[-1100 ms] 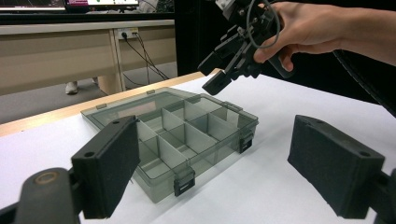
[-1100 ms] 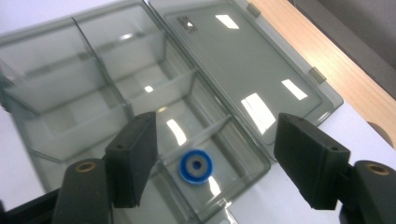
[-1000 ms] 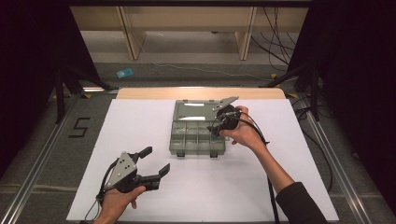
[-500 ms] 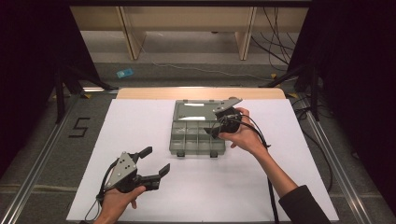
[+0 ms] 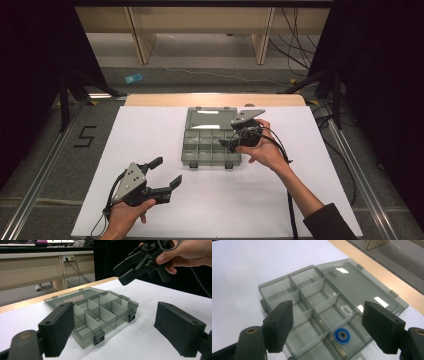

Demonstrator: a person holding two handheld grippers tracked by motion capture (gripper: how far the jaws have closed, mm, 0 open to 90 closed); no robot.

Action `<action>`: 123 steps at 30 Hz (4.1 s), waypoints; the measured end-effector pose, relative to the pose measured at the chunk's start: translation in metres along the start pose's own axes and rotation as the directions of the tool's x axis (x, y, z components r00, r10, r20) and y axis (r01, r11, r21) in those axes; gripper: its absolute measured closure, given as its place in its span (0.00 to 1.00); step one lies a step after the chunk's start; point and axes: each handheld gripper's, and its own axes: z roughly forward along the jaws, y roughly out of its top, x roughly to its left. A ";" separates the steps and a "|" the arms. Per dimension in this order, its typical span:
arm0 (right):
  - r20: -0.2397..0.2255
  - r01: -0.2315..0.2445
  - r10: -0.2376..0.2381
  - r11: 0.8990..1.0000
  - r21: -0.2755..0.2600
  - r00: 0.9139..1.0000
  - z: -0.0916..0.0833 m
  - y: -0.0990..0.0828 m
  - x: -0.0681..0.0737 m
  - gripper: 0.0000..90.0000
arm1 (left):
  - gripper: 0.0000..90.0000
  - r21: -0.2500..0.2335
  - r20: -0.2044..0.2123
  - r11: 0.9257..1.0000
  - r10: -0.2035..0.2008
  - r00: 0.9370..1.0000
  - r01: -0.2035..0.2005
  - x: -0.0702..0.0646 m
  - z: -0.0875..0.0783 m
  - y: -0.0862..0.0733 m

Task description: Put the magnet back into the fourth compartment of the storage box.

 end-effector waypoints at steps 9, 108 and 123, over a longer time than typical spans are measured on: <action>-0.005 -0.001 0.001 0.998 -0.057 1.000 -0.011 0.000 0.006 0.29 | 0.18 0.001 -0.003 1.000 0.001 1.000 -0.001 0.000 -0.001 0.000; -0.080 -0.143 0.125 0.946 -0.291 0.989 -0.066 -0.084 0.049 0.20 | 0.18 0.006 -0.002 1.000 0.003 1.000 -0.003 -0.001 0.000 0.000; -0.071 -0.155 0.140 0.944 -0.291 0.988 -0.073 -0.094 0.052 0.19 | 0.18 0.009 0.000 1.000 0.003 1.000 -0.003 -0.001 0.001 -0.001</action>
